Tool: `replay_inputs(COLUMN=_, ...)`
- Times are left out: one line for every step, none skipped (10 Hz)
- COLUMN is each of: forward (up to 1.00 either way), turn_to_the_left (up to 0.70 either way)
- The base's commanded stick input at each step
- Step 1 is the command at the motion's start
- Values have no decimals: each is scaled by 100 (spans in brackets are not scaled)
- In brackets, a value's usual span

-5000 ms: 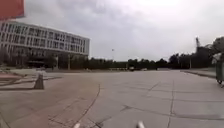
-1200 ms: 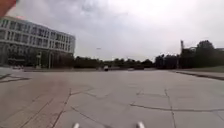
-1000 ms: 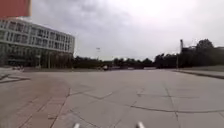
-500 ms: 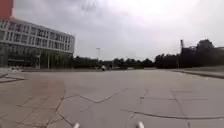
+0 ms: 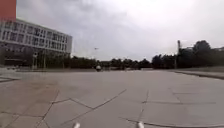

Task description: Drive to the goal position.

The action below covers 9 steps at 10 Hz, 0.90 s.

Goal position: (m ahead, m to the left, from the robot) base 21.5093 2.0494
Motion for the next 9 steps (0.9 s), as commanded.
replay_inputs(forward=50, turn_to_the_left=-17)
replay_inputs(forward=50, turn_to_the_left=-6)
replay_inputs(forward=50, turn_to_the_left=0)
replay_inputs(forward=50, turn_to_the_left=0)
replay_inputs(forward=50, turn_to_the_left=0)
replay_inputs(forward=50, turn_to_the_left=0)
replay_inputs(forward=50, turn_to_the_left=0)
replay_inputs(forward=50, turn_to_the_left=0)
replay_inputs(forward=50, turn_to_the_left=0)
